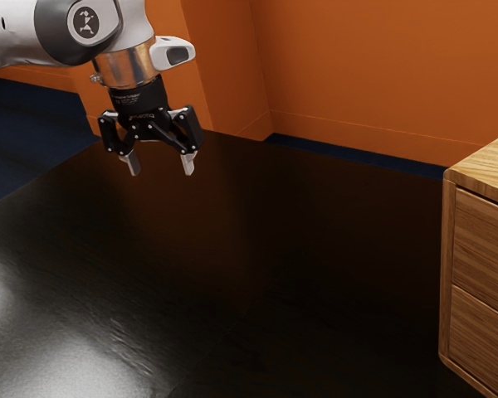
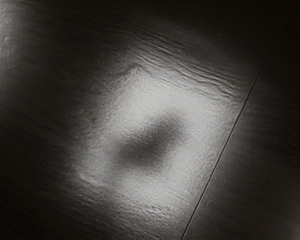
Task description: Pull the drawer handle with one arm to open the drawer
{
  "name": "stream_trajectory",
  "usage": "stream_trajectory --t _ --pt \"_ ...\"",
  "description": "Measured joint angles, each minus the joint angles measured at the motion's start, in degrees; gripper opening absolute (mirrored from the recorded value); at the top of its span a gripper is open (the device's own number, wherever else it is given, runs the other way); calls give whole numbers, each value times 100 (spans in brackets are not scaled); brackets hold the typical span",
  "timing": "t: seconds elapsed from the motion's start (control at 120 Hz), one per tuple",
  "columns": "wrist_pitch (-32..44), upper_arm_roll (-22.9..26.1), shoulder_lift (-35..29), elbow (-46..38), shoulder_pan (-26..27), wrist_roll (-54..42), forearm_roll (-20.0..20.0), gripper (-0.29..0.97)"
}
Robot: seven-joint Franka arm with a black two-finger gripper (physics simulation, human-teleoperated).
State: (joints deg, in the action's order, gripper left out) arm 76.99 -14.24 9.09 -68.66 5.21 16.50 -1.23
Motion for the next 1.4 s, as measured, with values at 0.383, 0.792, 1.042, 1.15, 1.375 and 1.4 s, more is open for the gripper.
stream_trajectory --t 0.383,0.792,1.042,1.15,1.375,1.4 --pt "-45 1036 -611 671 -446 66 -111 68" --pt "65 2814 -401 620 3 127 73 68" --pt "669 3469 -339 488 90 -2438 546 68" --pt "676 3541 -313 383 70 -3559 509 68" --pt "563 3551 -209 326 23 -5327 448 68" --pt "564 3576 -211 326 32 -5490 469 68"
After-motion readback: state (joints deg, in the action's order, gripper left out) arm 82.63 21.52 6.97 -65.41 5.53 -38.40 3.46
